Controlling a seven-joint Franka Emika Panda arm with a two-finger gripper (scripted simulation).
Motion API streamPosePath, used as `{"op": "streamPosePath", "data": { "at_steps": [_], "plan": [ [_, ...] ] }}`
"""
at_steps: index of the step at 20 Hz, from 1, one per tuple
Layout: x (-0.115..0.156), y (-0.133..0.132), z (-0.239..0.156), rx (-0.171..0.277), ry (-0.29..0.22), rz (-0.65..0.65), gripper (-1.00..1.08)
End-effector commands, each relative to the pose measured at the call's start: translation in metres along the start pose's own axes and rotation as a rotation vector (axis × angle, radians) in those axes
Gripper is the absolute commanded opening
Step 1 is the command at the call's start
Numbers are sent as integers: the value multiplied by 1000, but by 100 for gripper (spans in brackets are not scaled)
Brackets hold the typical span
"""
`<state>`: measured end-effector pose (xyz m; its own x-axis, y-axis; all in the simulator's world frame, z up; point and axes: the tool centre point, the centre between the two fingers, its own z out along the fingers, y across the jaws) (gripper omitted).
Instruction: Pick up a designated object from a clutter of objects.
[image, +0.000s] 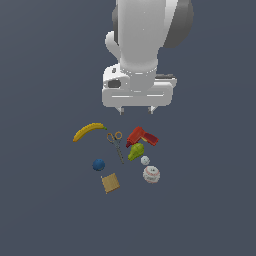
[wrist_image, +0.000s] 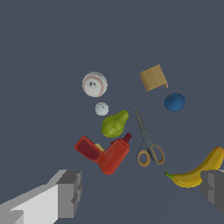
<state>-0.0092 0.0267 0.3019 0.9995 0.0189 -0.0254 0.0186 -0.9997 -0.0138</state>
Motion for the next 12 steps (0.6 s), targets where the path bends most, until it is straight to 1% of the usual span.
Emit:
{"op": "streamPosePath", "data": {
  "at_steps": [1,12],
  "plan": [
    [0,0,0,0,0,0,100],
    [5,-1,3,14,4,-36,100]
  ]
}}
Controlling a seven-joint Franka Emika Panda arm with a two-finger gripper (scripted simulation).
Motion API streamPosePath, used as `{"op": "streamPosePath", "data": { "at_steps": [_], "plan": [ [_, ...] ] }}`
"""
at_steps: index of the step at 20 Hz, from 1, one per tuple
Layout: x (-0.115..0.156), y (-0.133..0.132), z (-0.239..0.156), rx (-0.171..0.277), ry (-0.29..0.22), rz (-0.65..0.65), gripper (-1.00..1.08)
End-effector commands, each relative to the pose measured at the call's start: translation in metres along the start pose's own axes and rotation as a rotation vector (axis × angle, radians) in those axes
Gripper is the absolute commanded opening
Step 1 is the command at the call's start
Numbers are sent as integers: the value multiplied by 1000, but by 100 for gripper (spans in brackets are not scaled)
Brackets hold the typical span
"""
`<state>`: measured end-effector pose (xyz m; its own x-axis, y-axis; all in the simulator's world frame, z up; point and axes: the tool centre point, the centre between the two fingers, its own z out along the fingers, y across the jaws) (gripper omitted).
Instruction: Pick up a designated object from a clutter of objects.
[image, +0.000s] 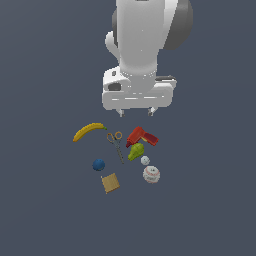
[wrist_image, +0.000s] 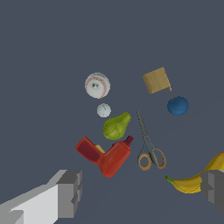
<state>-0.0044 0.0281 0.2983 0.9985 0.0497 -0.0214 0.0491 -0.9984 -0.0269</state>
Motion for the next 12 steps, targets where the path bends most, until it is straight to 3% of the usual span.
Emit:
{"op": "streamPosePath", "data": {
  "at_steps": [1,12],
  "plan": [
    [0,0,0,1,1,-6,100],
    [3,-1,13,1,2,68,100]
  ]
}}
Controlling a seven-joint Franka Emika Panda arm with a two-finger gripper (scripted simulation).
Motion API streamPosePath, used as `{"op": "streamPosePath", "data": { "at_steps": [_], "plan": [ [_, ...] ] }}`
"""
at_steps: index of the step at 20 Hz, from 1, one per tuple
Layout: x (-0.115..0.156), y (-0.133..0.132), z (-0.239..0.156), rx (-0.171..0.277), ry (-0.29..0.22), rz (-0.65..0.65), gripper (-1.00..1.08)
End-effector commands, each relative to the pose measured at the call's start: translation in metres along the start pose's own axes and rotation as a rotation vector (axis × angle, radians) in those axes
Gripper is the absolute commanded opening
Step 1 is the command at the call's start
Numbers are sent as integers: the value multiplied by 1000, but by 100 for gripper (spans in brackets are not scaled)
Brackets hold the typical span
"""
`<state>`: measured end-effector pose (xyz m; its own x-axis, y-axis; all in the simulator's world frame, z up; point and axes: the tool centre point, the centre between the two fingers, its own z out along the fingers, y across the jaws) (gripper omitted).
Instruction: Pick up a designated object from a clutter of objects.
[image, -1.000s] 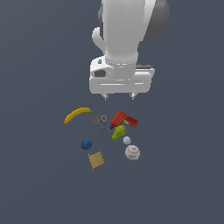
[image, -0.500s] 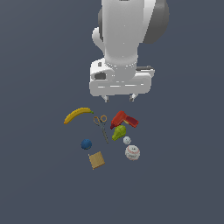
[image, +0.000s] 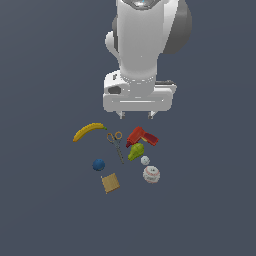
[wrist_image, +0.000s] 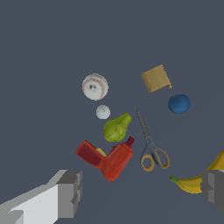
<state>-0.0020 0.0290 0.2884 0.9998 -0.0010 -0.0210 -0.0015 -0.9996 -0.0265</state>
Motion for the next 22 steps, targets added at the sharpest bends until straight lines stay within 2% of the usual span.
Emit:
{"op": "streamPosePath", "data": {
  "at_steps": [1,8,22],
  "plan": [
    [1,0,6,0,0,31,100],
    [5,-1,31,0,3,163,100],
    [10,-4,98,-4,10,512,100]
  ]
}}
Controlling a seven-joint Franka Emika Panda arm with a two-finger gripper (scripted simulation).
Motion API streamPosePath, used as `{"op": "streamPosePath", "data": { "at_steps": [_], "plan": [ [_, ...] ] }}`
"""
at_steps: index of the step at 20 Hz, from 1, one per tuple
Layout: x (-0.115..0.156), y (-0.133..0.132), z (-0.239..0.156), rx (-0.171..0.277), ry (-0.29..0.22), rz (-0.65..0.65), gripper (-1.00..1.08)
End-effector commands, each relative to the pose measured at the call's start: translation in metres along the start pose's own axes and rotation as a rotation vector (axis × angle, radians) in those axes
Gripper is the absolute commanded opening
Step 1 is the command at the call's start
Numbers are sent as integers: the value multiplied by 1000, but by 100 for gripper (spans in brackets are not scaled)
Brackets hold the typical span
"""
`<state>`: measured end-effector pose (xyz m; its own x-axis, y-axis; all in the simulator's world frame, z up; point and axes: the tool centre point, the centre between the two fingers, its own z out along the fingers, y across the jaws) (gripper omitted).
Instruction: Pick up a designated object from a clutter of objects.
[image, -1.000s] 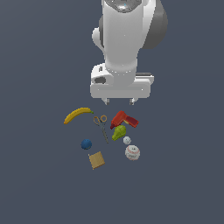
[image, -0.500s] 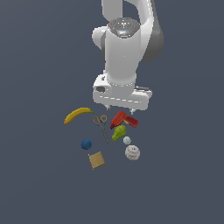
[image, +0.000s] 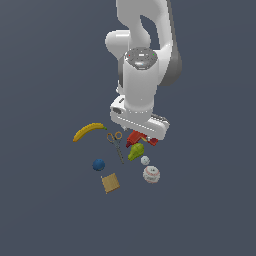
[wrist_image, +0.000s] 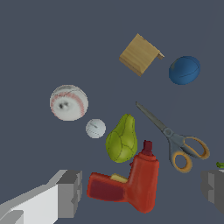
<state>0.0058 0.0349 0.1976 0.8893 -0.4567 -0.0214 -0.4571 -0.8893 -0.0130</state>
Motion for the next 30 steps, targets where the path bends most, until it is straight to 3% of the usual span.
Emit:
{"op": "streamPosePath", "data": {
  "at_steps": [1,18,30],
  "plan": [
    [0,0,12,-1,2,64,100],
    [-8,3,87,-5,17,473,100],
    [-13,5,111,-6,24,609,100]
  ]
}}
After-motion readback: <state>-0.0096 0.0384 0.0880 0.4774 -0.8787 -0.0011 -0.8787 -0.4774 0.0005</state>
